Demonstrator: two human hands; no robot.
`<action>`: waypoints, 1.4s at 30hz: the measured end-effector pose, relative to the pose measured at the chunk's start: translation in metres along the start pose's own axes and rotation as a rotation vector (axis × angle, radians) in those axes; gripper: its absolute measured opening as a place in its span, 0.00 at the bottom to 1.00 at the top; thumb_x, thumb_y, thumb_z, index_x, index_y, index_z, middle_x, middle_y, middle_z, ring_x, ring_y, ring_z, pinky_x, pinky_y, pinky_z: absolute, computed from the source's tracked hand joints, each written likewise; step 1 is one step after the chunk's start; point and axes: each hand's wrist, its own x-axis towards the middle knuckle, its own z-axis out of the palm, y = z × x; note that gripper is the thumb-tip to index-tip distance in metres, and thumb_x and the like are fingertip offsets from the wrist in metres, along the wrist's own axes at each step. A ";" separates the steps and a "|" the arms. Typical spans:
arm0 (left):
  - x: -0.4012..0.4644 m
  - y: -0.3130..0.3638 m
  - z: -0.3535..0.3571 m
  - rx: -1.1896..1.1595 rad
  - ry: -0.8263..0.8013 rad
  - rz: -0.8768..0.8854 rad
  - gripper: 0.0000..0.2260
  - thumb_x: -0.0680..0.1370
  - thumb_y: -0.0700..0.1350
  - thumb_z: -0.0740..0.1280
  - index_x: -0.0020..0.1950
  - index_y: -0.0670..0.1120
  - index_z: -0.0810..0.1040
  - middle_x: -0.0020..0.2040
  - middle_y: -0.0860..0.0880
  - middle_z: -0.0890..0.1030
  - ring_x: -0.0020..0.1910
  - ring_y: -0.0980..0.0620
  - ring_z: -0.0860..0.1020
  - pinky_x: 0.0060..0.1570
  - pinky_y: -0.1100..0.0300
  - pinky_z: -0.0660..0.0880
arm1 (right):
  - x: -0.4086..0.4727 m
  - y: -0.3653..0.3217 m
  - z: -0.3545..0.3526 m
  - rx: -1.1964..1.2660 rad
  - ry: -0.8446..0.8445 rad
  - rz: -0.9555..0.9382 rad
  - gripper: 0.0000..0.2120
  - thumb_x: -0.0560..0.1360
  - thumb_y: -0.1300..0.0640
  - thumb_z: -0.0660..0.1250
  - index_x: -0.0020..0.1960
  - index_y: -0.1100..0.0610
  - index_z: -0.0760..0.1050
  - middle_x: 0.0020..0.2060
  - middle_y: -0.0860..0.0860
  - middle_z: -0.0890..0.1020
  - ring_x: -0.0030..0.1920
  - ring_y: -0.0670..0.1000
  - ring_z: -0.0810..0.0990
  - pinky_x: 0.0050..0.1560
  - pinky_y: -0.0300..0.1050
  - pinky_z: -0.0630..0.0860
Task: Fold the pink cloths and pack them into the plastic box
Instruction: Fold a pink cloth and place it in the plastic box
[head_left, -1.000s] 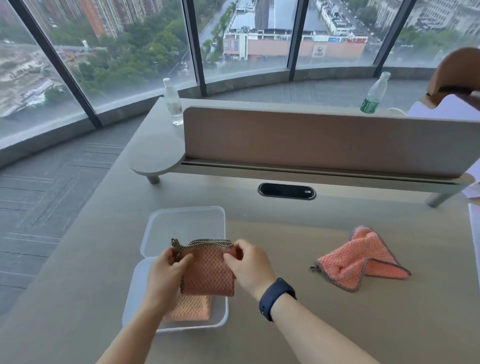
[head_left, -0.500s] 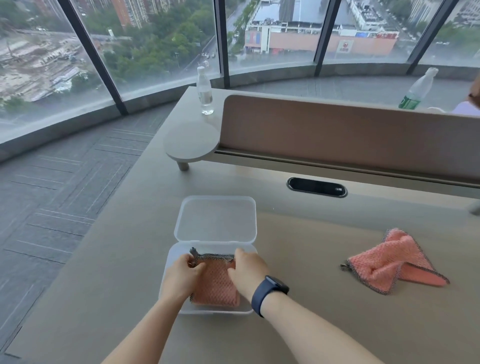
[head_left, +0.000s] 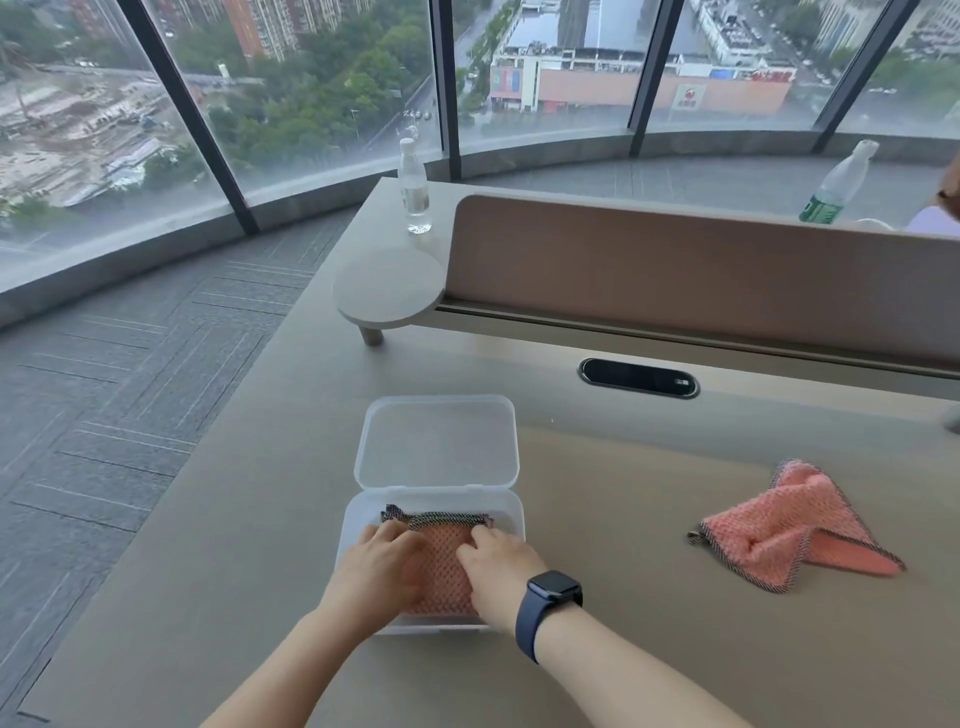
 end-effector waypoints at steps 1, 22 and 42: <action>0.001 0.000 0.000 0.027 -0.024 -0.010 0.24 0.69 0.51 0.70 0.65 0.56 0.71 0.63 0.54 0.71 0.60 0.50 0.67 0.56 0.56 0.72 | 0.000 0.000 0.001 -0.016 -0.011 -0.002 0.13 0.72 0.63 0.66 0.56 0.60 0.71 0.55 0.59 0.72 0.54 0.59 0.73 0.54 0.52 0.71; 0.068 0.213 0.025 -0.297 0.190 0.465 0.05 0.73 0.47 0.64 0.46 0.53 0.79 0.42 0.56 0.79 0.44 0.53 0.78 0.42 0.55 0.76 | -0.137 0.195 0.012 0.407 0.595 0.583 0.04 0.73 0.60 0.64 0.42 0.53 0.76 0.40 0.49 0.80 0.44 0.54 0.78 0.37 0.46 0.70; 0.145 0.329 0.112 0.106 -0.079 0.537 0.10 0.73 0.41 0.63 0.54 0.48 0.75 0.54 0.49 0.74 0.54 0.46 0.73 0.44 0.49 0.77 | -0.187 0.279 0.070 0.271 0.381 0.686 0.09 0.63 0.64 0.72 0.41 0.58 0.75 0.42 0.54 0.76 0.37 0.58 0.77 0.28 0.48 0.72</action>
